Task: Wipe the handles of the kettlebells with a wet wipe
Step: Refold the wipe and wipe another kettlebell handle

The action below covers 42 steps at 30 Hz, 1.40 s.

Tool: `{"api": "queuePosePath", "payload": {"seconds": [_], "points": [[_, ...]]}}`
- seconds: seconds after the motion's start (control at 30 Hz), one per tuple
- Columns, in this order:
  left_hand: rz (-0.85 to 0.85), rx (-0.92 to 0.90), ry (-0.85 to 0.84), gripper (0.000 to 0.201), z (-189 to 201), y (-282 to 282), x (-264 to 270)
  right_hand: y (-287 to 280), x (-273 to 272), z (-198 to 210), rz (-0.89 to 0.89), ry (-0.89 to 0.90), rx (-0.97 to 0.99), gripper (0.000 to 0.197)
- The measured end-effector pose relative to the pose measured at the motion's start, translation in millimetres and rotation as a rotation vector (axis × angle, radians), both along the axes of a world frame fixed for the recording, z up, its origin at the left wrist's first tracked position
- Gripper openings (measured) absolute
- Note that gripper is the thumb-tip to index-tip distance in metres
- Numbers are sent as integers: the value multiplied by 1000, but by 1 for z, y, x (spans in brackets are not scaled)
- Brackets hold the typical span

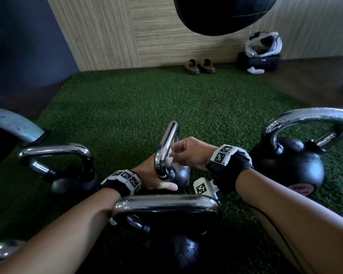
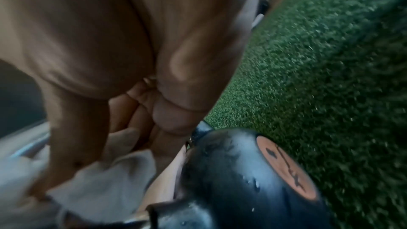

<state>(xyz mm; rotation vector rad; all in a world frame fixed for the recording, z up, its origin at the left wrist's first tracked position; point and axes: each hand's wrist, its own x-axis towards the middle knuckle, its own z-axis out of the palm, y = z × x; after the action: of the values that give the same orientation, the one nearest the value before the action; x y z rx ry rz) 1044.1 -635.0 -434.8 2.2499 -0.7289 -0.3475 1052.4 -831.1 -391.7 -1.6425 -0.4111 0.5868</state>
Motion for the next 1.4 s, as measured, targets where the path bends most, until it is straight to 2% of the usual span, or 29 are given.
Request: {"api": "queuePosePath", "payload": {"seconds": [0.07,0.13,0.2,0.27,0.3,0.4,0.5,0.57,0.63,0.83,1.03,1.23,1.33,1.4], "points": [[0,7,-32,52,2,-1,-1,1,5,-2,-102,85,115,14],[1,12,-12,42,2,-1,-1,2,8,-4,-161,141,195,3],[24,33,-15,36,-1,0,-1,4,7,-9,-127,180,216,11],[28,46,-52,44,1,0,-4,5,4,-8,-102,188,206,8],[25,44,-58,52,0,0,-3,6,4,-7,-132,193,215,3],[29,27,-49,73,0,0,-3,10,10,-4,-352,216,301,11],[49,-8,-43,77,-3,1,-4,12,13,-6,-475,220,347,15],[62,-31,-14,71,-4,1,-2,8,12,-7,-402,207,256,23],[75,-8,21,56,-4,2,-1,3,11,-7,-353,160,152,30],[93,63,20,46,-4,1,-3,10,19,2,-751,-31,136,24],[68,56,54,48,2,-2,-6,10,20,1,-832,-239,-58,24],[43,54,72,52,12,-9,-12,22,22,-4,-860,-270,-200,27],[64,48,73,42,13,-8,-14,28,24,1,-885,-303,-252,19],[69,33,68,43,11,-6,-15,30,24,1,-885,-328,-259,17]]}}
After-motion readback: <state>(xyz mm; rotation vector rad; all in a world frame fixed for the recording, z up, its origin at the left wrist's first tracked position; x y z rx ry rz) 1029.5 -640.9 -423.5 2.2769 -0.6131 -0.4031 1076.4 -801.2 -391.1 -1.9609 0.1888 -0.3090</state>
